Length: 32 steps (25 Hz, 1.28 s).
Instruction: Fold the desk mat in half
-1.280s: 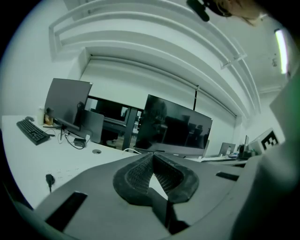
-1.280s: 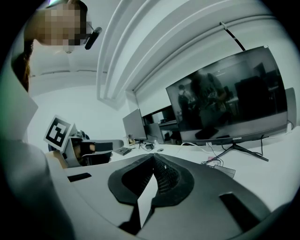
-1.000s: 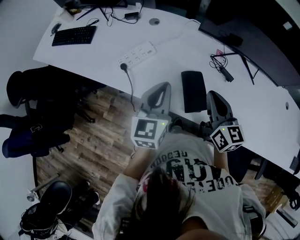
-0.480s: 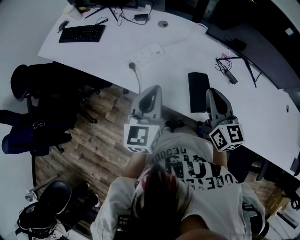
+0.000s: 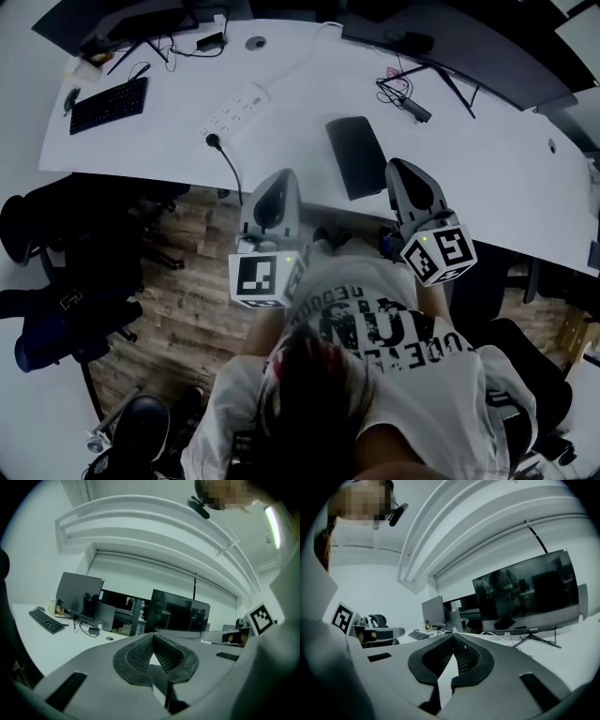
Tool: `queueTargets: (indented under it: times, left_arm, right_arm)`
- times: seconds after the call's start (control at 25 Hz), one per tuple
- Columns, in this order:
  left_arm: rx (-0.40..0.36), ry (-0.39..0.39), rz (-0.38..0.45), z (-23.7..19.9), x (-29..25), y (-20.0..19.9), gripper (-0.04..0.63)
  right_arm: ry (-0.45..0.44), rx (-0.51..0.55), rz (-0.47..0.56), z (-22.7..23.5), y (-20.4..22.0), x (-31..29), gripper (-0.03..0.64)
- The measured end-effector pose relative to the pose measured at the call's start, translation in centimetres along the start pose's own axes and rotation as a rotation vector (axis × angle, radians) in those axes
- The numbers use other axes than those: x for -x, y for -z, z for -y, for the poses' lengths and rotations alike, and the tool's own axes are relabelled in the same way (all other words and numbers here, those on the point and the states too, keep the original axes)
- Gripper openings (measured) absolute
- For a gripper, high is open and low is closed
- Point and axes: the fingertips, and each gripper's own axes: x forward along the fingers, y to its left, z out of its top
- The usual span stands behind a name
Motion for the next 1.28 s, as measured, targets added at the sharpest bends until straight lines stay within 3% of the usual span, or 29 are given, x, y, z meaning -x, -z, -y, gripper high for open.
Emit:
queueTargets:
  times: [0.32, 0.76, 1.28]
  left_arm:
    - [-0.034, 0.035, -0.014, 3.7, -0.2, -0.3, 0.002]
    - [-0.017, 0.044, -0.023, 10.5, 1.2, 2.2, 0.002]
    - [-0.06, 0.052, -0.022, 11.7, 0.1, 1.4, 0.002]
  right_arm:
    - [0.021, 0.015, 0.014, 2.1, -0.8, 3.6, -0.006]
    - [0.041, 0.026, 0.019, 6.1, -0.5, 9.9, -0.006]
    - [0.058, 0.001, 0.033, 7.0, -0.8, 10.9, -0.006]
